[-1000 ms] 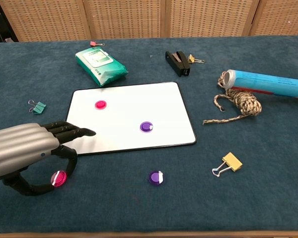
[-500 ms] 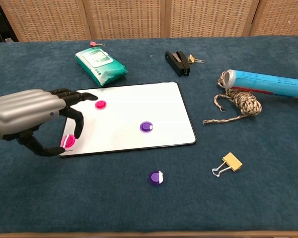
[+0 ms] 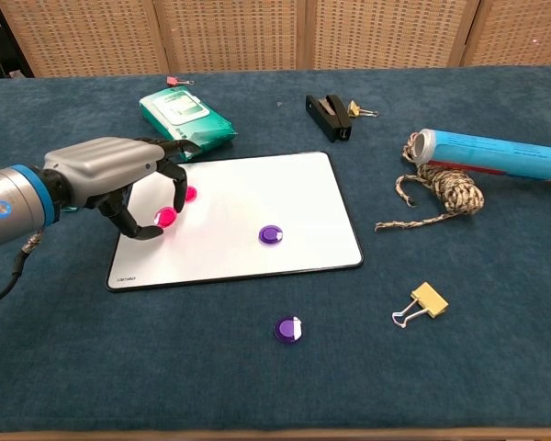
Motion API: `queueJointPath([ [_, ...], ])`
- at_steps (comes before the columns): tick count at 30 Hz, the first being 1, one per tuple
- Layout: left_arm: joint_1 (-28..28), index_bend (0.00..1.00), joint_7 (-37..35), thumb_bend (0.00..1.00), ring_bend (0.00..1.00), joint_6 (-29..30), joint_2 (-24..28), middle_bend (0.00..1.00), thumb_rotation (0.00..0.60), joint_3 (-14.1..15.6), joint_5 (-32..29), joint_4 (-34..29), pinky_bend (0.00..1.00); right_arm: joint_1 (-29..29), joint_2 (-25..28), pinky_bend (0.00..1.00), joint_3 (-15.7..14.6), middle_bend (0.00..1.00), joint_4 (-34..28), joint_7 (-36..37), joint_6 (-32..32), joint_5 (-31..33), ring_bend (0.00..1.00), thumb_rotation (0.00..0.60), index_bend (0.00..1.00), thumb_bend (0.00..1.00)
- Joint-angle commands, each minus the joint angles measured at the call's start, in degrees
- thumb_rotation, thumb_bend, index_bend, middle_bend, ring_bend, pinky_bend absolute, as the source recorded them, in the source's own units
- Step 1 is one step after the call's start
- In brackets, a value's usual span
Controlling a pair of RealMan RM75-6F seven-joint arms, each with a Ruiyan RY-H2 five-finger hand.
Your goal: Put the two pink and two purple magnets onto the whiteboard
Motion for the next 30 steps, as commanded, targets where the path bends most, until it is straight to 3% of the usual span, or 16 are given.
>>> queueJointPath([
  [1, -0.73, 0.52, -0.82, 0.31, 0.00, -0.32, -1.00, 0.00, 0.600, -0.52, -0.52, 1.07, 0.00, 0.02, 0.03, 0.00, 0.09, 0.00, 0.05, 0.13, -0.04, 0.15, 0.00, 0.600, 0.00, 0.00],
  [20, -2.99, 0.51, 1.00, 0.30, 0.00, 0.07, -5.09, 0.00, 0.600, -0.60, -4.76, 6.17, 0.00, 0.11, 0.21, 0.00, 0.22, 0.00, 0.13, 0.60, -0.22, 0.46, 0.00, 0.600, 0.00, 0.00],
  [25, -3.14, 0.43, 0.71, 0.30, 0.00, 0.25, -5.37, 0.00, 0.600, -0.48, -5.26, 6.32, 0.00, 0.08, 0.29, 0.00, 0.32, 0.00, 0.08, 0.71, -0.04, 0.47, 0.00, 0.600, 0.00, 0.00],
  [30, -3.26, 0.41, 0.72, 0.30, 0.00, 0.38, -4.74, 0.00, 0.600, -0.37, -5.57, 5.43, 0.00, -0.01, 0.44, 0.00, 0.42, 0.00, 0.03, 0.96, 0.26, 0.44, 0.00, 0.600, 0.00, 0.00],
])
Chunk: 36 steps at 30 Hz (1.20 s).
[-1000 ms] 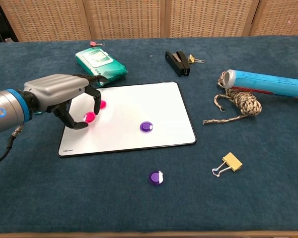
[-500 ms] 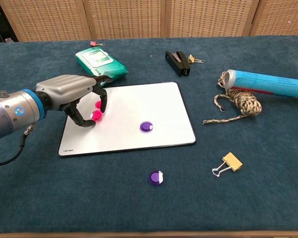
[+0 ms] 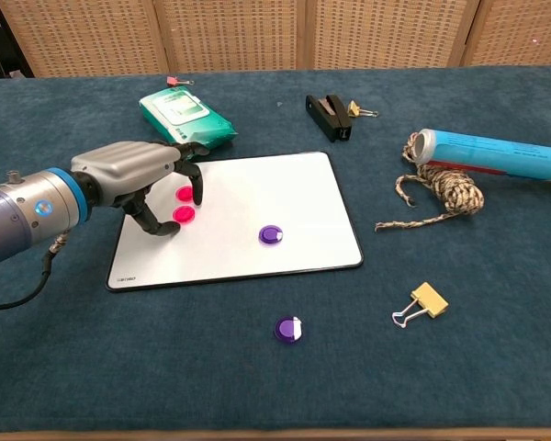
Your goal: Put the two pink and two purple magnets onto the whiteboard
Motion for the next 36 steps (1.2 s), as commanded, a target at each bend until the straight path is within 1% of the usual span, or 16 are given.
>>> queueJointPath([
  [1, 0.01, 0.41, -0.24, 0.30, 0.00, 0.13, 0.46, 0.00, 0.600, 0.02, -0.17, -0.73, 0.00, -0.06, 0.09, 0.00, 0.02, 0.00, -0.07, 0.14, 0.18, -0.08, 0.00, 0.600, 0.00, 0.00],
  [5, 0.38, 0.41, -2.02, 0.29, 0.00, 0.79, 2.20, 0.00, 0.600, 0.39, 1.27, -3.77, 0.00, -0.15, 0.18, 0.00, 0.02, 0.00, -0.14, 0.22, 0.34, -0.11, 0.00, 0.600, 0.00, 0.00],
  [8, 0.58, 0.41, -3.94, 0.29, 0.00, 0.88, 4.69, 0.00, 0.600, 1.44, 4.02, -7.85, 0.00, -0.15, 0.19, 0.00, 0.02, 0.00, -0.13, 0.22, 0.28, -0.05, 0.00, 0.600, 0.00, 0.00],
  [10, 0.20, 0.41, -6.06, 0.30, 0.00, -0.67, 6.60, 0.00, 0.600, 2.48, 6.04, -10.36, 0.00, -0.15, 0.14, 0.00, 0.02, 0.00, -0.10, 0.18, 0.25, -0.01, 0.00, 0.600, 0.00, 0.00],
  [12, -0.64, 0.41, -10.66, 0.31, 0.00, -3.46, 9.30, 0.00, 0.600, 4.17, 10.01, -13.41, 0.00, -0.07, 0.04, 0.00, 0.04, 0.00, -0.06, -0.10, 0.11, 0.06, 0.00, 0.600, 0.00, 0.00],
  [14, -1.08, 0.41, -12.63, 0.31, 0.00, -4.20, 10.43, 0.00, 0.600, 5.36, 12.90, -14.27, 0.00, -0.01, -0.04, 0.00, 0.05, 0.00, -0.09, -0.34, -0.03, 0.12, 0.00, 0.600, 0.00, 0.00],
  [17, -1.63, 0.41, -15.03, 0.31, 0.00, -4.11, 10.66, 0.00, 0.600, 7.41, 17.91, -15.00, 0.00, 0.06, -0.18, 0.00, 0.07, 0.00, -0.16, -0.74, -0.18, 0.23, 0.00, 0.600, 0.00, 0.00],
  [23, -3.59, 0.41, -16.67, 0.31, 0.00, -4.57, 8.86, 0.00, 0.600, 9.73, 24.04, -14.10, 0.00, 0.28, -0.42, 0.00, 0.28, 0.00, 0.10, -1.10, -0.90, 1.13, 0.00, 0.600, 0.00, 0.00],
  [26, -4.62, 0.41, -15.65, 0.31, 0.00, -5.52, 7.86, 0.00, 0.600, 9.67, 24.48, -13.99, 0.00, 0.43, -0.45, 0.00, 0.32, 0.00, 0.15, -1.13, -1.28, 1.39, 0.00, 0.600, 0.00, 0.00],
  [29, -5.54, 0.41, -13.98, 0.31, 0.00, -6.43, 6.10, 0.00, 0.600, 8.86, 23.70, -14.46, 0.00, 0.56, -0.50, 0.00, 0.43, 0.00, 0.20, -1.11, -1.52, 1.62, 0.00, 0.600, 0.00, 0.00],
  [36, -6.86, 0.41, -7.21, 0.30, 0.00, -9.35, 3.64, 0.00, 0.600, 7.68, 18.64, -16.18, 0.00, 0.60, -0.35, 0.00, 0.54, 0.00, 0.43, -0.52, -1.68, 1.93, 0.00, 0.600, 0.00, 0.00],
])
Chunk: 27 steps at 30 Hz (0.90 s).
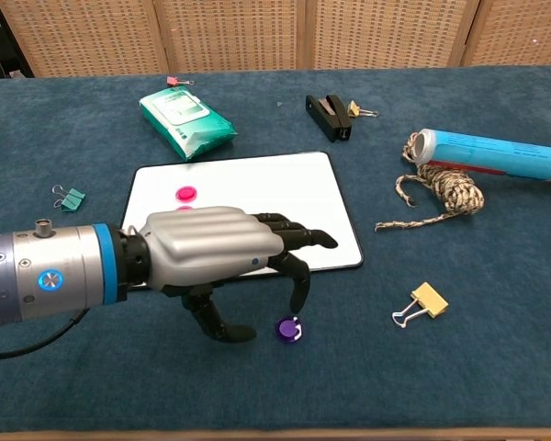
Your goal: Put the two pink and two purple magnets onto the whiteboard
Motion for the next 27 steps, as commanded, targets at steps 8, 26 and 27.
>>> queueJointPath([
  [8, -0.74, 0.40, 10.92, 0.30, 0.00, -0.33, -2.31, 0.00, 0.600, -1.46, -7.68, -2.21, 0.00, -0.05, 0.25, 0.00, -0.05, 0.00, 0.36, 1.02, 0.03, -0.11, 0.00, 0.600, 0.00, 0.00],
  [26, -1.42, 0.39, 20.16, 0.30, 0.00, 1.84, -6.02, 0.00, 0.600, -1.18, -15.40, -1.78, 0.00, -0.09, 0.27, 0.00, -0.01, 0.00, 0.23, 0.89, 0.17, -0.08, 0.00, 0.600, 0.00, 0.00],
  [27, -1.47, 0.38, 20.15, 0.30, 0.00, 1.87, -6.11, 0.00, 0.600, -1.12, -15.45, -1.71, 0.00, -0.07, 0.26, 0.00, -0.02, 0.00, 0.26, 0.88, 0.13, -0.08, 0.00, 0.600, 0.00, 0.00],
])
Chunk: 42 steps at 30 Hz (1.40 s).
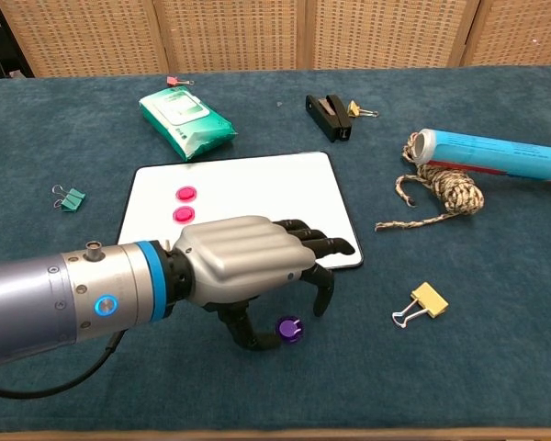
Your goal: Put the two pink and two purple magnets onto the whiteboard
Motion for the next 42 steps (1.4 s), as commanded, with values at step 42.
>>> queueJointPath([
  [42, -1.25, 0.54, 7.17, 0.32, 0.00, 3.50, -3.78, 0.00, 0.600, 1.29, -6.12, 2.60, 0.00, 0.12, -0.07, 0.00, 0.04, 0.00, 0.26, 0.34, -0.33, 0.26, 0.00, 0.600, 0.00, 0.00],
])
